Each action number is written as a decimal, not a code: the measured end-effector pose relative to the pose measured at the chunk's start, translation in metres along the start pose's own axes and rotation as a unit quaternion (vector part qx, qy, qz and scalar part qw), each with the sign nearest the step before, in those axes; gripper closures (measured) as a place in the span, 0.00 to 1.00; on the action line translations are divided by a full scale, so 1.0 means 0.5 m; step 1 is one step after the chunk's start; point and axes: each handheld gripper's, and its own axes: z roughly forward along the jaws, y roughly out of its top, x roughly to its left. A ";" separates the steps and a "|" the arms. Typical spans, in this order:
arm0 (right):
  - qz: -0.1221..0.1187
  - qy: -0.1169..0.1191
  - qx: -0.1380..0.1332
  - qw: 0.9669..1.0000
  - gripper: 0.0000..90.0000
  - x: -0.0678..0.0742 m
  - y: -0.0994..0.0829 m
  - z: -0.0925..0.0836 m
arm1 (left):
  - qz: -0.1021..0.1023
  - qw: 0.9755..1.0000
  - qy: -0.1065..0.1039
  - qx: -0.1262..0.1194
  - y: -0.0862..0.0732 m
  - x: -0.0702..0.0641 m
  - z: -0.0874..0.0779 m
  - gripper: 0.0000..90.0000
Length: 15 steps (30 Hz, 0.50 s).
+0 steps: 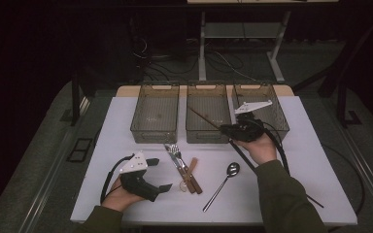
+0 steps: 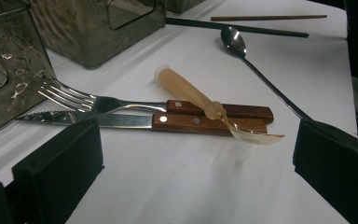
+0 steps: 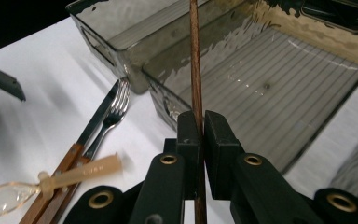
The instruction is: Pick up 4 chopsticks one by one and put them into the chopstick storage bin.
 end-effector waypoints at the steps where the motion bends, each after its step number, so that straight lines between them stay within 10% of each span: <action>1: 0.001 0.000 0.001 1.000 0.94 0.001 0.004 0.003 | -0.001 1.000 -0.001 -0.001 0.000 -0.001 0.001 0.01; 15: 0.002 0.004 0.005 1.000 0.94 0.021 0.064 0.056 | -0.003 1.000 -0.009 0.000 0.001 0.000 0.005 0.01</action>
